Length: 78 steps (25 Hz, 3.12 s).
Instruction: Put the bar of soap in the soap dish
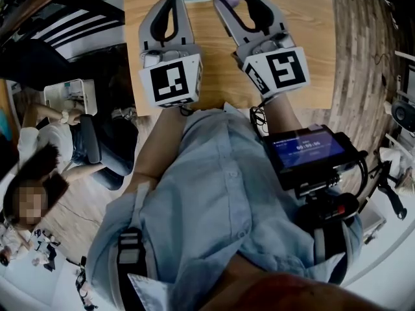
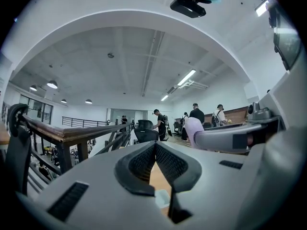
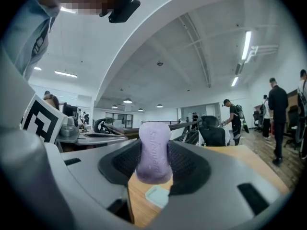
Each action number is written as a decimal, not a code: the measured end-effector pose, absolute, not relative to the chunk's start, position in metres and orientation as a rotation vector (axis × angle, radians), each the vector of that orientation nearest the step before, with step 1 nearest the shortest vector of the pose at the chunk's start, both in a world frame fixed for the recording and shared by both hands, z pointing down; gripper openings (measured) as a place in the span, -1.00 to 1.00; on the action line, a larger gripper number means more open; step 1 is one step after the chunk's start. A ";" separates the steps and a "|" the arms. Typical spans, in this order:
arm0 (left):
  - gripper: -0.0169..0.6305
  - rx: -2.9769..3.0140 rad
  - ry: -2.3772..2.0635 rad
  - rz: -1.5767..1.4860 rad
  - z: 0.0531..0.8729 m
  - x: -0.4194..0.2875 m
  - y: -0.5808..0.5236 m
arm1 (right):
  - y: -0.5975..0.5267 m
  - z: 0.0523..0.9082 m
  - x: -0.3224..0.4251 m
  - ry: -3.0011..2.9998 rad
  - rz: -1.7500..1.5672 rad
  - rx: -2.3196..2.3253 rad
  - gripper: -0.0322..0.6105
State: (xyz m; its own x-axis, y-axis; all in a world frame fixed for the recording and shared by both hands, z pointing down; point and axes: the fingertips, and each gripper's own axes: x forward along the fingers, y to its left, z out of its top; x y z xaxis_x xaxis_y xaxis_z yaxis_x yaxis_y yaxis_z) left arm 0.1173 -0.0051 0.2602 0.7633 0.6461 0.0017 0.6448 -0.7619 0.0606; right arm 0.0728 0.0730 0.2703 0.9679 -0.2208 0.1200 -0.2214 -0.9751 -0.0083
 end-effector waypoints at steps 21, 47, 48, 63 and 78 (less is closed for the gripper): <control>-0.92 2.862 1.018 0.078 0.262 0.104 -0.008 | 0.073 0.278 0.064 -0.377 0.227 3.098 -0.33; -0.92 2.872 0.995 0.011 0.252 0.107 -0.018 | 0.072 0.292 0.057 -0.374 0.283 3.068 -0.33; -0.92 2.872 0.990 -0.002 0.249 0.109 -0.018 | 0.073 0.293 0.057 -0.373 0.288 3.065 -0.33; -0.92 2.846 0.973 -0.020 0.240 0.108 -0.018 | 0.073 0.302 0.053 -0.377 0.337 3.030 -0.33; -0.92 2.834 0.962 -0.008 0.238 0.104 -0.019 | 0.067 0.301 0.058 -0.359 0.332 2.973 -0.33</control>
State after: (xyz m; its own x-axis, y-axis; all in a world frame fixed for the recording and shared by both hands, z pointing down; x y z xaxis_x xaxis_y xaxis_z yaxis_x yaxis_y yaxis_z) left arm 0.1044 -0.0189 0.2377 0.7947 0.6048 -0.0525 0.6056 -0.7836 0.1386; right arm 0.0577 0.0669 0.3012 0.9476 -0.2197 0.2320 -0.2480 -0.9635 0.1005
